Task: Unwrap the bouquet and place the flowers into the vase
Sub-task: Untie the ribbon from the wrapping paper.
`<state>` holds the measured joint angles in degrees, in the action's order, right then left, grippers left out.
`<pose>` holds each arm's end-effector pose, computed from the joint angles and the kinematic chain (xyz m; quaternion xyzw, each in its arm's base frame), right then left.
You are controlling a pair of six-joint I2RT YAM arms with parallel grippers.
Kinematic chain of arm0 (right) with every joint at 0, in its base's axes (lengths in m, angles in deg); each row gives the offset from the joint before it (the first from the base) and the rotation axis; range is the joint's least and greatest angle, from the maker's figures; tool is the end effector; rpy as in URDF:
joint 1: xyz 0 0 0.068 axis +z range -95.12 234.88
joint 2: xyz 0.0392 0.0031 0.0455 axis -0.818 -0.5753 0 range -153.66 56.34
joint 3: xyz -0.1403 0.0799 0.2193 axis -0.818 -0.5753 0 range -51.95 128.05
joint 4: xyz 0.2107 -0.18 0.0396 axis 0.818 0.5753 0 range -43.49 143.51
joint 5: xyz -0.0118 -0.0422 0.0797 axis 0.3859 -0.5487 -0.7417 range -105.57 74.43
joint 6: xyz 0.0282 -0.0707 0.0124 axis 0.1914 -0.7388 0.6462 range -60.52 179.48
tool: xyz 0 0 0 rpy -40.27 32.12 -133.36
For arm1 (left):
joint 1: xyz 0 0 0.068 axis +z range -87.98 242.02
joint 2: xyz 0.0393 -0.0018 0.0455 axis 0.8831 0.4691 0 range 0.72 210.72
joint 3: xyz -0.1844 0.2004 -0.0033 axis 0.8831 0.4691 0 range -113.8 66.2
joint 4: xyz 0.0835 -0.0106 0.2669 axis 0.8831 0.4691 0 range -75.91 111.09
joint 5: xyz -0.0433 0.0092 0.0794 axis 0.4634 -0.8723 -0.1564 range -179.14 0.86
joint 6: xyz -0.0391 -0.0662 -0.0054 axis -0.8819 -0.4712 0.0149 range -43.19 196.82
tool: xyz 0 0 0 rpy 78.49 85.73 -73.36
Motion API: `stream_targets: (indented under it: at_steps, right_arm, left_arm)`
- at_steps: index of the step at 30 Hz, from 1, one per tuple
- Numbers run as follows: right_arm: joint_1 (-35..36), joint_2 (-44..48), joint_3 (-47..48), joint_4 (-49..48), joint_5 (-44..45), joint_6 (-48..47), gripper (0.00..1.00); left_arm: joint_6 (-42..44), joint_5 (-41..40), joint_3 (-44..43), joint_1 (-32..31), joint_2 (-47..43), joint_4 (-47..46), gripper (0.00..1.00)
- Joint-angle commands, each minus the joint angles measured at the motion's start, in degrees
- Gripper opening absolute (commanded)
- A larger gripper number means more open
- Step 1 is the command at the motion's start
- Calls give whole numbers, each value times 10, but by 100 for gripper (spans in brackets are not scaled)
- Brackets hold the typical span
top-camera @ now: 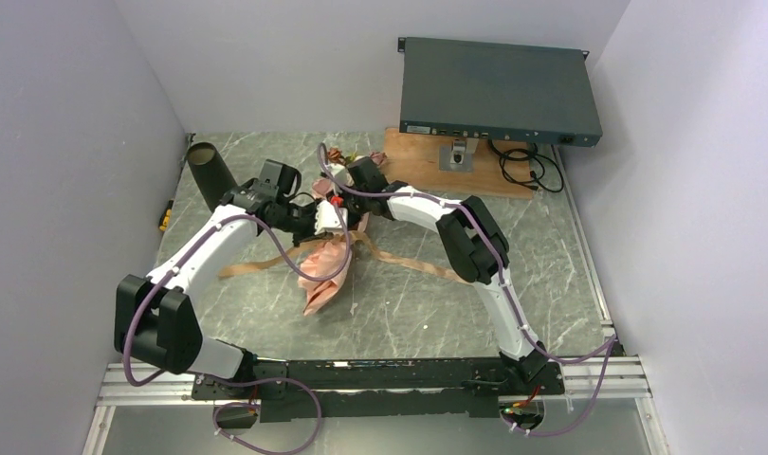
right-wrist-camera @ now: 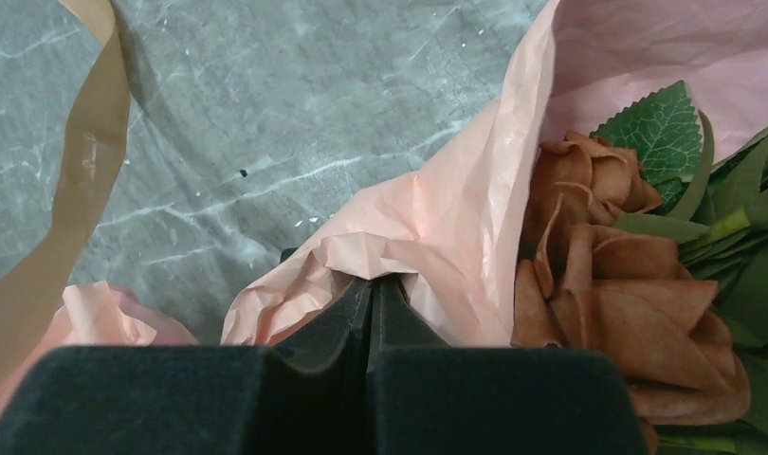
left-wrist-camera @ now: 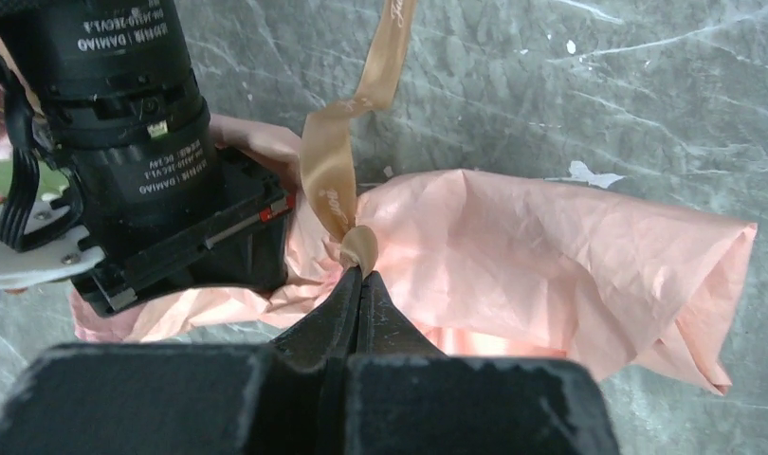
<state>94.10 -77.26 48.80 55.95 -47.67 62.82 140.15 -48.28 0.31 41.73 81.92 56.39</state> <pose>0.4060 0.3763 0.1240 -0.3771 0.8017 0.3767 0.2705 0.2823 -0.1503 0.2576 0.6725 0.6059 -0.2159 0.3660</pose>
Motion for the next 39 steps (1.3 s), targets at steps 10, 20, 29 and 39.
stream_targets:
  at_steps: [10,20,29,39]
  right_arm:
    - [-2,20,-85,31,33,-74,0]
    - [7,36,-81,29,17,-57,0]
    - [7,30,-94,21,19,-49,0]
    - [7,21,-95,27,28,-59,0]
  left_arm:
    - [56,-61,120,69,-34,21,0]
    - [-23,23,78,0,-51,-79,49]
    - [-91,2,55,-66,40,-201,48]
    - [-104,-43,54,-113,111,-235,48]
